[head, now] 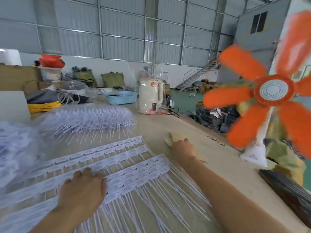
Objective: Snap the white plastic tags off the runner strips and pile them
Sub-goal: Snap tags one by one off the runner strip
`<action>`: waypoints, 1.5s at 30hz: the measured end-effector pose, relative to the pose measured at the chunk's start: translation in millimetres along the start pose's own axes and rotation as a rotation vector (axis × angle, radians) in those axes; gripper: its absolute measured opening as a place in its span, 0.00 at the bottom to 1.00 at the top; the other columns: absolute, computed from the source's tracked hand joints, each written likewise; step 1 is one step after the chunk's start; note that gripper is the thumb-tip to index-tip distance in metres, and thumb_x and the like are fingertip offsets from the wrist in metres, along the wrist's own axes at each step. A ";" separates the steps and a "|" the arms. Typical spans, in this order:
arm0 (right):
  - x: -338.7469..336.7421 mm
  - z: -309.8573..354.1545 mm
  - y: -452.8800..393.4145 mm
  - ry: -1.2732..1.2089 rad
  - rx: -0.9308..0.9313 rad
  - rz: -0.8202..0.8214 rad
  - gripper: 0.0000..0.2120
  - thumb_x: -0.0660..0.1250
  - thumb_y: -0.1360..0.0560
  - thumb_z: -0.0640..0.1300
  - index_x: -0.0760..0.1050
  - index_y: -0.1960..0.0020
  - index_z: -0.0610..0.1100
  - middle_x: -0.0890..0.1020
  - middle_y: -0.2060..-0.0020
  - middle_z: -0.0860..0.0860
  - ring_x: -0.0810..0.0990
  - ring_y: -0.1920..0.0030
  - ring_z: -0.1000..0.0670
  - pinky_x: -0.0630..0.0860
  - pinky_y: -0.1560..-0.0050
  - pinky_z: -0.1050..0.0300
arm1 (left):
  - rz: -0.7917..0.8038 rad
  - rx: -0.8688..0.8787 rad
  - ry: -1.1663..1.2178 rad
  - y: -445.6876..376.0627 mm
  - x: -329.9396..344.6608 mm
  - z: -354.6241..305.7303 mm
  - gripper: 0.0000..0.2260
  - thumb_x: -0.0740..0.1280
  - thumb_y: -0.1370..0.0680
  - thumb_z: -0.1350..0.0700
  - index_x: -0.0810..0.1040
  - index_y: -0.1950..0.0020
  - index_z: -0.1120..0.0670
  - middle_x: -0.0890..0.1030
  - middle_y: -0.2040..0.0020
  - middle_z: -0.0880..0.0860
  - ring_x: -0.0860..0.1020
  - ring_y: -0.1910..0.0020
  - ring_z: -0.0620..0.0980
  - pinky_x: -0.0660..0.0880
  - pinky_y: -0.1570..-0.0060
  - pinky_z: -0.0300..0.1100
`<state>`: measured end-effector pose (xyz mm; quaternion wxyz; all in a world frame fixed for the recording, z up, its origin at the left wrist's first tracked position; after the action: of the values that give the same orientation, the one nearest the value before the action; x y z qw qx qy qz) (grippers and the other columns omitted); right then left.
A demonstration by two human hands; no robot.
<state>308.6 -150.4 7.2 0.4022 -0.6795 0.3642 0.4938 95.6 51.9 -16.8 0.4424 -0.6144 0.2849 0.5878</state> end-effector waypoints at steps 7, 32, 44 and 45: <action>26.1 -50.1 -7.6 0.216 0.257 0.171 0.17 0.57 0.22 0.36 0.72 0.34 0.42 0.75 0.38 0.46 0.73 0.39 0.45 0.72 0.51 0.56 | 0.000 0.018 0.000 0.9 -1.9 -2.3 0.20 0.44 0.19 0.44 0.70 0.36 0.45 0.70 0.39 0.48 0.69 0.41 0.48 0.73 0.43 0.43; 24.4 -76.4 15.7 0.097 0.456 0.320 0.11 0.59 0.29 0.36 0.77 0.52 0.45 0.78 0.51 0.50 0.77 0.58 0.48 0.69 0.67 0.63 | -0.099 0.134 -0.108 7.4 -17.4 -6.9 0.20 0.45 0.19 0.43 0.73 0.40 0.45 0.74 0.45 0.45 0.72 0.43 0.46 0.70 0.46 0.41; -21.5 58.3 36.7 -0.368 -0.288 0.234 0.17 0.65 0.24 0.46 0.76 0.36 0.46 0.73 0.35 0.49 0.72 0.35 0.47 0.66 0.36 0.57 | -0.063 0.345 0.161 6.8 -18.4 -24.3 0.34 0.51 0.32 0.26 0.73 0.34 0.42 0.72 0.42 0.43 0.69 0.41 0.44 0.66 0.43 0.39; -18.0 57.0 37.6 -0.402 -0.285 0.222 0.17 0.66 0.25 0.48 0.76 0.37 0.47 0.73 0.35 0.49 0.71 0.35 0.47 0.66 0.36 0.58 | -0.054 0.369 0.171 7.6 -19.6 -24.9 0.38 0.49 0.36 0.24 0.74 0.35 0.42 0.72 0.43 0.42 0.68 0.42 0.43 0.66 0.43 0.39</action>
<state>249.1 -112.4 6.8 0.3102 -0.5735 0.2762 0.7061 97.8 23.3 -1.4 0.5373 -0.5780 0.4075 0.4595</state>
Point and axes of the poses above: each hand's wrist, its own y-axis away from the middle knuckle, its own x-axis out of the palm, z = x × y, the point moved 8 cm from there along -y, towards the middle knuckle
